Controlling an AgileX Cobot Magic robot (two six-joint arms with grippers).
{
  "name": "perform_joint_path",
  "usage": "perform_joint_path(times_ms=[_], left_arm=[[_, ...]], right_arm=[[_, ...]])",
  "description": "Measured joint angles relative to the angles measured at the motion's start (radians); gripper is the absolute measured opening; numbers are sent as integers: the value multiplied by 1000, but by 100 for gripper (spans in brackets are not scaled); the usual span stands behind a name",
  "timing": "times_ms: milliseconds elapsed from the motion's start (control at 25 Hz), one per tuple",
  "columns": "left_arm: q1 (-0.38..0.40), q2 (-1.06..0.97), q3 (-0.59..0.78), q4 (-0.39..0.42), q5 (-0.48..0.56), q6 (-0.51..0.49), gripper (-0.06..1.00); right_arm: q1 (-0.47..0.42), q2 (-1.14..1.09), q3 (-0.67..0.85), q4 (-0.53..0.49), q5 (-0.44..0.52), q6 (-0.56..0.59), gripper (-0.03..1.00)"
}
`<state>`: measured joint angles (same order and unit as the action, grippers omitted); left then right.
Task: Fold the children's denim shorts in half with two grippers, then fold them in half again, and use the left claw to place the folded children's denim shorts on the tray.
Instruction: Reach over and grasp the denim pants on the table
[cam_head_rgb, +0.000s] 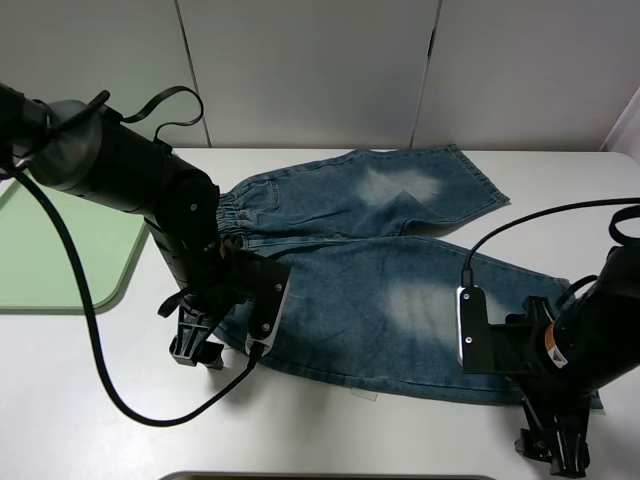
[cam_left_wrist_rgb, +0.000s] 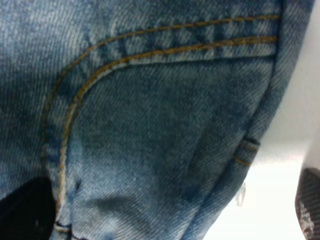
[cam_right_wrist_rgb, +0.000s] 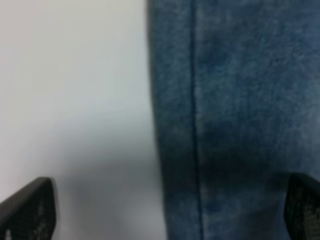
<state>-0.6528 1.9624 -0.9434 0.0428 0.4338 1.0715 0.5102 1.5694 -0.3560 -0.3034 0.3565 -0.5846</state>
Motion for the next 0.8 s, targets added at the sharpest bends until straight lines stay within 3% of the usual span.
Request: perform_joint_path(times_ms=[280, 800], left_arm=[[0, 0, 0, 0, 0, 5, 95], [0, 3, 0, -1, -1, 22, 95]], right_arm=[[-89, 14, 0, 0, -6, -61, 69], [-91, 97, -22, 12, 4, -150, 69]])
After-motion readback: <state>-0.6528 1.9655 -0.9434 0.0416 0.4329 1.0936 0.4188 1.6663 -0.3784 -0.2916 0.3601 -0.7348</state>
